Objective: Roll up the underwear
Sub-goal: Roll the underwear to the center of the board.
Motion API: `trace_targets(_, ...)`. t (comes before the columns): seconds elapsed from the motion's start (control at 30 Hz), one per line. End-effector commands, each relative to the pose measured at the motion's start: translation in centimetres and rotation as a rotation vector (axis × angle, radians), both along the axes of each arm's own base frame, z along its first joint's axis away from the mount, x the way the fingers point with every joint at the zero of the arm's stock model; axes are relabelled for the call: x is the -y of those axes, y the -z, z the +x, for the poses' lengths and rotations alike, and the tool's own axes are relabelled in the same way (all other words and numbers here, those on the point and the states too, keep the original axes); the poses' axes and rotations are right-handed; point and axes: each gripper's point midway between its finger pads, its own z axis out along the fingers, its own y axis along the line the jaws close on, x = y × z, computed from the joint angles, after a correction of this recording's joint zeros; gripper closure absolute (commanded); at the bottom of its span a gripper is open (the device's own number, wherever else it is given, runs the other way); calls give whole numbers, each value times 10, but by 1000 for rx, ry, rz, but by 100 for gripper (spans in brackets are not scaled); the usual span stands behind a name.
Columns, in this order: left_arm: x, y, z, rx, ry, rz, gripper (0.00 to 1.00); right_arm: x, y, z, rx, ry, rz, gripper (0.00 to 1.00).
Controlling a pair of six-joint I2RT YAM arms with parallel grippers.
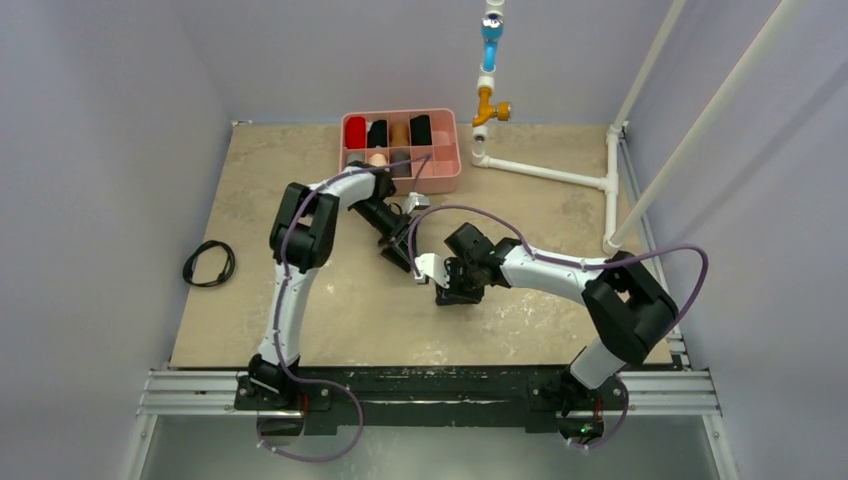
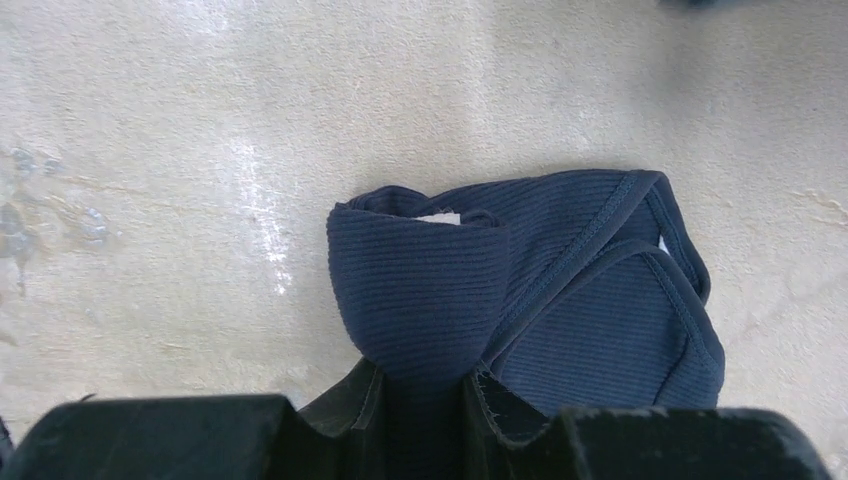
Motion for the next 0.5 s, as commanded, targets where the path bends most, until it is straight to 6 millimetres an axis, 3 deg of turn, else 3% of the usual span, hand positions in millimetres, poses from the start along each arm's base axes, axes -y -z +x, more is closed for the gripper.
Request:
trace_targets(0.0,-28,-43,28,187,-86,-48,49,11,20,-41,-238,-16,-39,100)
trace_targets(0.17,-55,-71,24,338,-142,-59,50,3,10,-42,-376,-29,-5,100)
trace_targets(0.33,-77,-87,20,426,-257,-82,51,0,0,-27,-528,-10,61,100)
trace_targets(0.47,-89,-95,16,615,-251,-67,51,-4,-2,-11,-626,-8,88,100)
